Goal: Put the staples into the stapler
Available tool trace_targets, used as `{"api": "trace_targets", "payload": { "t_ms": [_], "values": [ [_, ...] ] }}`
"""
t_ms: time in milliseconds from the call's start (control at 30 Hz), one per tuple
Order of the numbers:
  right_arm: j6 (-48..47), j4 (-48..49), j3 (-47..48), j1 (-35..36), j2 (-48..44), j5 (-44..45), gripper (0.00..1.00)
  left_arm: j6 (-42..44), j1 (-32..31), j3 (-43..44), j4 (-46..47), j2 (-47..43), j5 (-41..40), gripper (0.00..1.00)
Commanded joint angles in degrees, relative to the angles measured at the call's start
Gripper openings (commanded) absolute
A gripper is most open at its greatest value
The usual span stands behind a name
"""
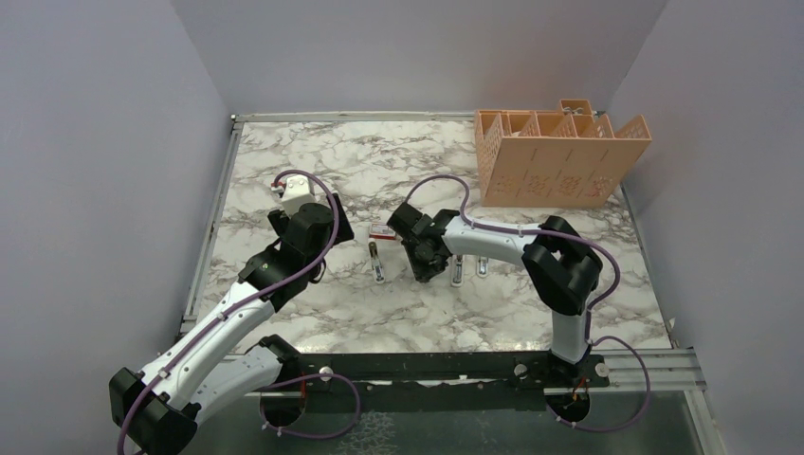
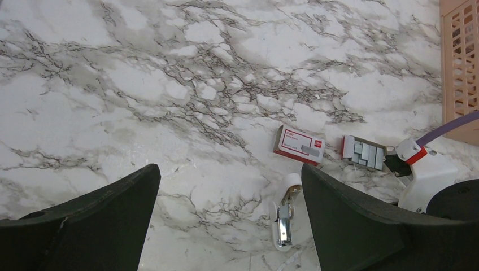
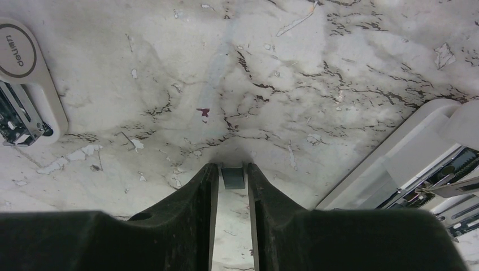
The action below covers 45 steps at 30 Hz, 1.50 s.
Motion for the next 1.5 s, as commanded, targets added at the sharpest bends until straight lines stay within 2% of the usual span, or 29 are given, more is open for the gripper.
{"api": "trace_targets", "payload": {
  "t_ms": [0,233,467,767,1000,1467],
  "values": [
    [-1.75,0.32,0.74,-0.12,2.2,-1.04,0.3,-0.18,0.13,-0.46,0.91,-0.94,0.95,0.95],
    [0.68,0.73,-1.24,-0.11,1.04,1.74,0.19,-0.19,0.13,-0.54,0.9,-0.81,1.21,0.95],
    [6.57,1.78,-3.55,-0.17,-7.86,10.09,0.18,-0.26,0.13,-0.37,0.91,-0.3,1.95,0.95],
    [20.37,-2.73,-7.74,-2.13,-16.11,19.96,0.2,-0.28,0.13,-0.46,0.99,-0.62,2.44,0.95],
    [25.92,-3.98,-10.37,-3.93,-17.29,21.75,0.21,-0.28,0.14,-0.46,1.21,-0.2,2.97,0.95],
    [26.26,-0.73,-12.75,-5.33,-16.74,20.59,0.21,-0.01,0.13,-0.46,1.26,0.08,2.8,0.95]
  ]
}}
